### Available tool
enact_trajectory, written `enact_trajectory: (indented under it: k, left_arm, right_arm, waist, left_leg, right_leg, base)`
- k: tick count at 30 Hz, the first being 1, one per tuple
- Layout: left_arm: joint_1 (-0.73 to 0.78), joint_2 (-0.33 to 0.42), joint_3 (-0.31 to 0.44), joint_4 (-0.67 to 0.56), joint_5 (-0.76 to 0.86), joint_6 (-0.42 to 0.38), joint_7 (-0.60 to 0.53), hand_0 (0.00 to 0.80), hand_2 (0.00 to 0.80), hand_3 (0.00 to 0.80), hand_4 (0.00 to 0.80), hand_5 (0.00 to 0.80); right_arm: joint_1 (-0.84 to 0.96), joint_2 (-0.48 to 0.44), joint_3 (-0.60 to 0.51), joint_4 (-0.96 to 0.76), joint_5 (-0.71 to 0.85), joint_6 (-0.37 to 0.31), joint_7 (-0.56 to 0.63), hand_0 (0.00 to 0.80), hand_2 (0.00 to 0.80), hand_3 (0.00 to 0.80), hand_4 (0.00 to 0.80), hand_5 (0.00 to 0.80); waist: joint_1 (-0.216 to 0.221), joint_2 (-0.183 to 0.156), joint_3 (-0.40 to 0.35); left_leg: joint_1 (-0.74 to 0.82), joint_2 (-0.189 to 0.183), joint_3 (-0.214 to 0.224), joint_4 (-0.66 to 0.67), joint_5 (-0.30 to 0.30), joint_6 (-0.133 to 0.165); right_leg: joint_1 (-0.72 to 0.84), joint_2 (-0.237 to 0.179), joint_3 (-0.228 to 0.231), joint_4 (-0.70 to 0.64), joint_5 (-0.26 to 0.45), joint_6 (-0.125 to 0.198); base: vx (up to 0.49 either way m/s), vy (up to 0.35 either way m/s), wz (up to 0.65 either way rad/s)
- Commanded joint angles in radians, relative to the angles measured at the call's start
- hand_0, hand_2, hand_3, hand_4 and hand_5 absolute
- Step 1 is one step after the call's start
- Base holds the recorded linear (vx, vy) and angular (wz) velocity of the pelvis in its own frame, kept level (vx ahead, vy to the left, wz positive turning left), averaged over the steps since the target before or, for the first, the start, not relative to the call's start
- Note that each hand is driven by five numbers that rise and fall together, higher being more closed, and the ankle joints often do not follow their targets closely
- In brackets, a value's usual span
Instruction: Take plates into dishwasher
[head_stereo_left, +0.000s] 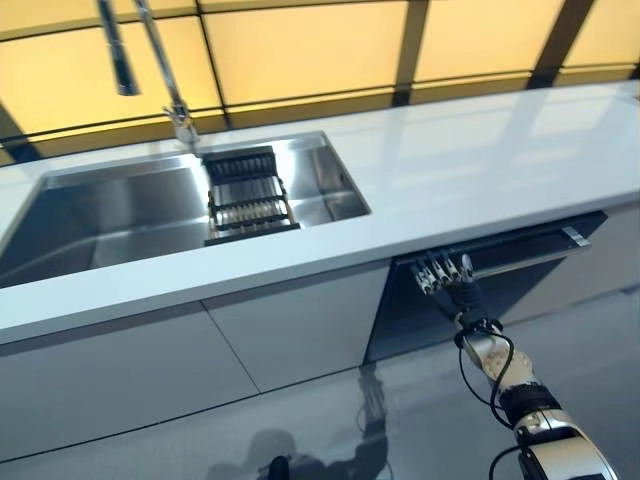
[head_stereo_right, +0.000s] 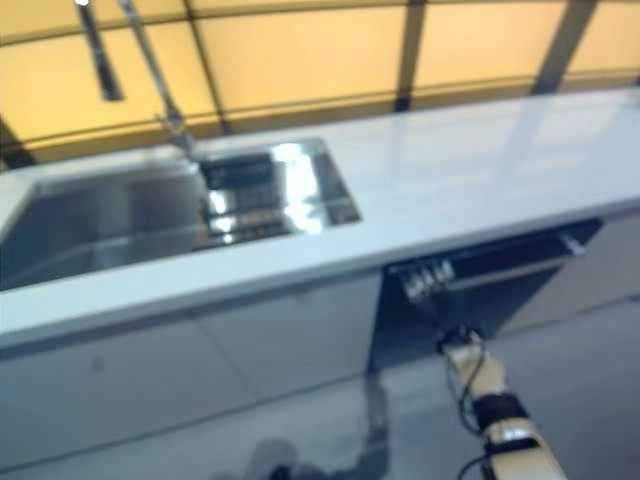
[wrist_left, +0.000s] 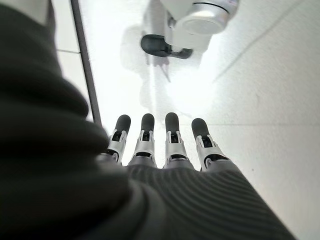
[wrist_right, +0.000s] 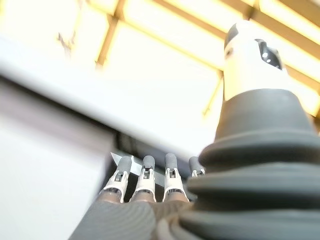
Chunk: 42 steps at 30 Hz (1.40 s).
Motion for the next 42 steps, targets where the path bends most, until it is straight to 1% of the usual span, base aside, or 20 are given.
enact_trajectory:
  k: [1,6,13,14,19,20,21,24,26,28,29,33,34,37,39,42]
  left_arm:
    - [-0.049,0.059,-0.059,0.057,0.062,-0.013,0.01,0.0,0.0,0.0,0.0,0.0]
    - [-0.041,0.054,-0.051,0.067,0.072,-0.03,0.004,0.0,0.0,0.0,0.0,0.0]
    - [-0.04,0.05,-0.041,0.063,0.075,-0.034,0.001,0.0,0.0,0.0,0.0,0.0]
    - [-0.041,0.049,-0.037,0.061,0.071,-0.033,0.001,0.0,0.0,0.0,0.0,0.0]
    - [-0.04,0.04,-0.016,0.066,0.06,-0.045,-0.001,0.0,0.0,0.0,0.0,0.0]
    - [-0.041,0.032,-0.012,0.066,0.053,-0.049,0.002,0.0,0.0,0.0,0.0,0.0]
    - [-0.045,0.025,-0.013,0.064,0.042,-0.046,0.006,0.0,0.0,0.0,0.0,0.0]
    - [-0.049,0.015,-0.011,0.064,0.041,-0.045,0.011,0.0,0.0,0.0,0.0,0.0]
    - [-0.062,0.003,-0.012,0.073,0.033,-0.047,0.019,0.0,0.0,0.0,0.0,0.0]
    - [-0.067,-0.002,-0.012,0.073,0.037,-0.044,0.022,0.0,0.0,0.0,0.0,0.0]
    - [-0.076,-0.01,-0.014,0.073,0.043,-0.037,0.023,0.0,0.0,0.0,0.0,0.0]
    - [-0.092,-0.032,-0.023,0.073,0.039,-0.015,0.018,0.0,0.0,0.0,0.0,0.0]
    - [-0.095,-0.037,-0.027,0.073,0.037,-0.011,0.019,0.0,0.0,0.0,0.0,0.0]
    - [-0.101,-0.047,-0.027,0.08,0.034,-0.001,0.007,0.0,0.0,0.0,0.0,0.0]
    - [-0.102,-0.067,-0.035,0.082,0.032,0.009,0.009,0.0,0.0,0.0,0.0,0.0]
    - [-0.105,-0.083,-0.047,0.084,0.021,0.019,0.012,0.0,0.0,0.0,0.0,0.0]
  right_arm:
    - [-0.142,0.009,-0.032,-0.011,-0.043,0.026,0.019,0.0,0.0,0.0,0.0,0.0]
    - [-0.065,0.006,-0.057,0.033,-0.098,0.062,0.018,0.0,0.0,0.0,0.0,0.0]
    - [0.005,-0.003,-0.082,0.079,-0.159,0.102,0.052,0.0,0.0,0.0,0.0,0.0]
    - [0.027,-0.002,-0.082,0.087,-0.193,0.114,0.055,0.0,0.0,0.0,0.0,0.0]
    - [0.128,0.011,-0.08,0.137,-0.315,0.126,0.088,0.0,0.0,0.0,0.0,0.0]
    - [0.164,0.023,-0.073,0.169,-0.395,0.114,0.095,0.0,0.0,0.0,0.0,0.0]
    - [0.195,0.033,-0.063,0.213,-0.441,0.1,0.107,0.0,0.0,0.0,0.0,0.0]
    - [0.229,0.047,-0.061,0.271,-0.5,0.082,0.113,0.0,0.0,0.0,0.0,0.0]
    - [0.257,0.065,-0.048,0.351,-0.57,0.048,0.137,0.0,0.0,0.0,0.0,0.0]
    - [0.272,0.078,-0.039,0.381,-0.601,0.033,0.131,0.0,0.0,0.0,0.0,0.0]
    - [0.289,0.098,-0.027,0.425,-0.645,0.01,0.137,0.0,0.0,0.0,0.0,0.0]
    - [0.321,0.14,0.004,0.473,-0.707,-0.001,0.132,0.0,0.0,0.0,0.0,0.0]
    - [0.325,0.149,0.01,0.482,-0.699,-0.008,0.127,0.0,0.0,0.0,0.0,0.0]
    - [0.337,0.162,0.01,0.497,-0.668,0.001,0.101,0.0,0.0,0.0,0.0,0.0]
    - [0.355,0.18,0.011,0.514,-0.699,-0.008,0.085,0.0,0.0,0.0,0.0,0.0]
    - [0.364,0.196,0.015,0.525,-0.721,-0.003,0.077,0.0,0.0,0.0,0.0,0.0]
  waist:
    - [0.054,-0.007,0.008]
    - [0.038,-0.011,-0.007]
    - [0.024,-0.017,-0.019]
    - [0.02,-0.018,-0.022]
    - [0.007,-0.026,-0.033]
    - [0.003,-0.031,-0.037]
    - [0.001,-0.034,-0.04]
    - [-0.001,-0.039,-0.046]
    - [-0.002,-0.045,-0.052]
    - [-0.002,-0.047,-0.055]
    - [-0.004,-0.048,-0.061]
    - [-0.008,-0.051,-0.071]
    - [-0.009,-0.052,-0.074]
    - [-0.013,-0.052,-0.082]
    - [-0.02,-0.05,-0.093]
    - [-0.026,-0.047,-0.1]
  left_leg:
    - [0.081,-0.042,0.044,0.0,-0.115,0.043]
    - [0.092,-0.031,0.06,-0.001,-0.117,0.038]
    - [0.097,-0.024,0.066,-0.001,-0.121,0.031]
    - [0.097,-0.022,0.067,-0.001,-0.12,0.029]
    - [0.097,-0.017,0.07,-0.001,-0.12,0.025]
    - [0.098,-0.017,0.071,-0.001,-0.119,0.023]
    - [0.096,-0.017,0.071,-0.001,-0.117,0.022]
    - [0.092,-0.017,0.071,-0.001,-0.115,0.02]
    - [0.087,-0.019,0.067,-0.001,-0.108,0.017]
    - [0.085,-0.02,0.065,-0.001,-0.104,0.015]
    - [0.08,-0.021,0.062,-0.001,-0.097,0.012]
    - [0.074,-0.026,0.062,-0.001,-0.092,0.007]
    - [0.074,-0.027,0.061,-0.001,-0.092,0.008]
    - [0.077,-0.028,0.065,-0.001,-0.095,0.009]
    - [0.08,-0.029,0.071,-0.001,-0.098,0.008]
    - [0.083,-0.029,0.075,-0.001,-0.101,0.009]
  right_leg:
    - [-0.006,-0.013,0.019,0.105,-0.108,-0.012]
    - [0.006,-0.008,0.024,0.104,-0.116,-0.013]
    - [0.019,-0.002,0.026,0.092,-0.116,-0.013]
    - [0.02,-0.001,0.026,0.09,-0.116,-0.013]
    - [0.027,0.004,0.029,0.08,-0.114,-0.015]
    - [0.032,0.006,0.029,0.073,-0.111,-0.015]
    - [0.036,0.009,0.029,0.065,-0.105,-0.015]
    - [0.04,0.011,0.028,0.058,-0.101,-0.016]
    - [0.044,0.015,0.025,0.051,-0.094,-0.018]
    - [0.045,0.016,0.021,0.047,-0.092,-0.019]
    - [0.046,0.018,0.021,0.043,-0.088,-0.021]
    - [0.05,0.019,0.019,0.029,-0.077,-0.023]
    - [0.05,0.019,0.021,0.028,-0.075,-0.023]
    - [0.051,0.018,0.023,0.021,-0.07,-0.023]
    - [0.053,0.016,0.029,0.009,-0.061,-0.02]
    - [0.053,0.016,0.035,0.006,-0.06,-0.02]
  base:
    - [0.086,-0.018,0.26]
    - [0.075,-0.016,0.05]
    - [0.023,-0.007,0.0]
    - [0.0,0.0,0.0]
    - [0.0,0.0,0.0]
    - [0.0,0.0,0.0]
    - [0.0,0.0,0.0]
    - [0.0,0.0,0.0]
    - [0.0,0.0,0.0]
    - [0.0,0.0,0.0]
    - [0.0,0.0,0.0]
    - [-0.008,0.004,0.0]
    - [0.0,0.0,0.0]
    - [-0.003,0.01,0.01]
    - [-0.007,0.032,0.01]
    - [0.0,0.0,0.0]
